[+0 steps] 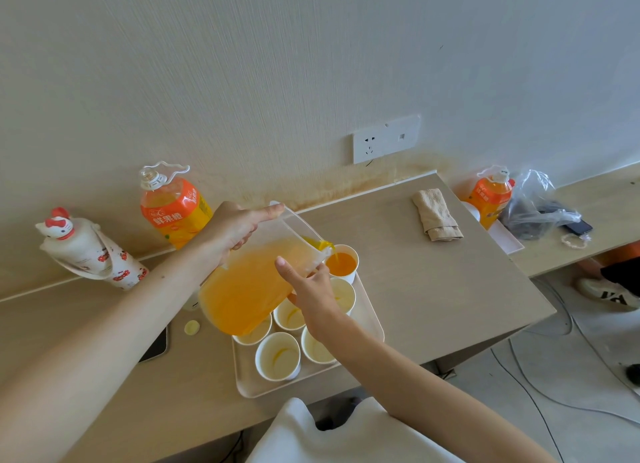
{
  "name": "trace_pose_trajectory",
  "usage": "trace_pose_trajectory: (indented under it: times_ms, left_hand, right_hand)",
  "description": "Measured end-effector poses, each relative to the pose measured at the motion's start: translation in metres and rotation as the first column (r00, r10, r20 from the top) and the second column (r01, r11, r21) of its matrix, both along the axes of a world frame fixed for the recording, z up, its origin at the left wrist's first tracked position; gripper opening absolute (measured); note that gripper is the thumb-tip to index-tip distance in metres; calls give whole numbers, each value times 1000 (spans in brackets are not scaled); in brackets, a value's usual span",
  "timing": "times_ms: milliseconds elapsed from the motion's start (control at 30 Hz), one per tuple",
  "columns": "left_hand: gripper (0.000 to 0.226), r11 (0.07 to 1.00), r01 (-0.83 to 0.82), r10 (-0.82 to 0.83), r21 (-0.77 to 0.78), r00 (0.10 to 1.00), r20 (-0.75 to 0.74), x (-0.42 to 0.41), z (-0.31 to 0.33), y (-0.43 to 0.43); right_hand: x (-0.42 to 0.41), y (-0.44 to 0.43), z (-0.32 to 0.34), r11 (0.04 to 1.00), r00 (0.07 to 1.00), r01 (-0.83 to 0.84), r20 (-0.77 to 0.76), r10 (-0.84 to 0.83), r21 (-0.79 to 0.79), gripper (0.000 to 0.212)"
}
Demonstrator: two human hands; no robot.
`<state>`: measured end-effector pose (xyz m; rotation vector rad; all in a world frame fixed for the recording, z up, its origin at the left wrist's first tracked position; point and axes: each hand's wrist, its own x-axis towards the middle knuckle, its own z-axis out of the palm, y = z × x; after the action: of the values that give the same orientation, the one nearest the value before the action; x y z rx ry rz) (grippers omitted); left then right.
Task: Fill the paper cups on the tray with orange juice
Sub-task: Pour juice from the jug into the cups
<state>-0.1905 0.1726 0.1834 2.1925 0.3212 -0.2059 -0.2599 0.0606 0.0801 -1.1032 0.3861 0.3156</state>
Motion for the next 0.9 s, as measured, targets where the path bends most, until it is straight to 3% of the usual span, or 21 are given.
trace_pose_trajectory:
  times_ms: [167, 900]
  left_hand:
    - [60, 1000, -7, 7, -1, 1000, -2, 0, 0, -2]
    - [59, 1000, -4, 5, 9, 1000, -19, 3, 0, -1]
  right_hand:
    - [0, -2, -1, 1000, 1000, 13, -11, -12, 6, 80]
    - [1, -2, 3, 1000, 1000, 1, -24, -1, 20, 87]
